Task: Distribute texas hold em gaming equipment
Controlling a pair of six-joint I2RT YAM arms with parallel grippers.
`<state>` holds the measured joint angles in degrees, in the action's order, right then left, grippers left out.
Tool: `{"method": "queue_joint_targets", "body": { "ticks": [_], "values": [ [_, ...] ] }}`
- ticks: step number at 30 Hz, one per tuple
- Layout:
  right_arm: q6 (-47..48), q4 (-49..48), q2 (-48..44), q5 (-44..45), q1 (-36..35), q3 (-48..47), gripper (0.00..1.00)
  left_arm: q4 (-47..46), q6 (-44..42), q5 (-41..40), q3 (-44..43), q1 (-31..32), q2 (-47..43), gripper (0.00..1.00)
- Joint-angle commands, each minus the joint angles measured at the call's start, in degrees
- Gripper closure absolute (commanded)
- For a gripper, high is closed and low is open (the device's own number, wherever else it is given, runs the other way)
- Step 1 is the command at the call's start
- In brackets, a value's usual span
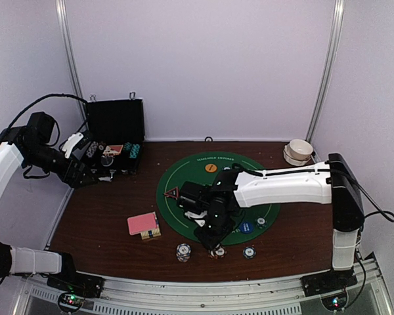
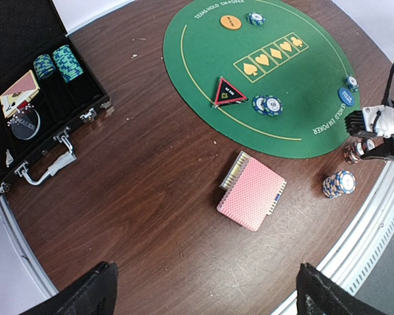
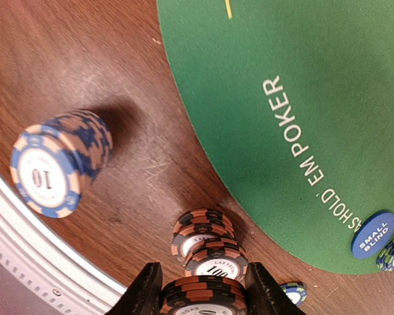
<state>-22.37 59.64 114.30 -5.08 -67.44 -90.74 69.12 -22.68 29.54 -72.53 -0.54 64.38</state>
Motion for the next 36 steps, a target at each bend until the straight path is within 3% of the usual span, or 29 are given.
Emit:
{"method": "queue_joint_targets", "body": {
  "ticks": [1,7,16,24,36],
  "values": [
    [0.4,2.8,-0.8,0.5,1.5,-4.5,0.61,0.2,-1.0,0.4,-0.8,0.3,-0.6,0.02],
    [1.3,6.6,1.2,4.3,8.0,-12.8,0.64,0.2,-1.2,0.4,-0.9,0.3,-0.3,0.02],
    [3.1,5.3,8.4,8.6,23.6,-25.7,0.65,0.2,-1.1,1.0,-0.9,0.3,0.2,0.02],
    [3.3,2.9,19.1,6.1,35.3,-35.9,0.66,0.2,-1.4,1.2,-1.0,0.3,1.0,0.02],
    [2.4,0.9,31.0,5.2,42.0,-46.2,0.66,-0.4,-1.6,1.1,-0.4,0.3,1.9,0.03]
  ]
}}
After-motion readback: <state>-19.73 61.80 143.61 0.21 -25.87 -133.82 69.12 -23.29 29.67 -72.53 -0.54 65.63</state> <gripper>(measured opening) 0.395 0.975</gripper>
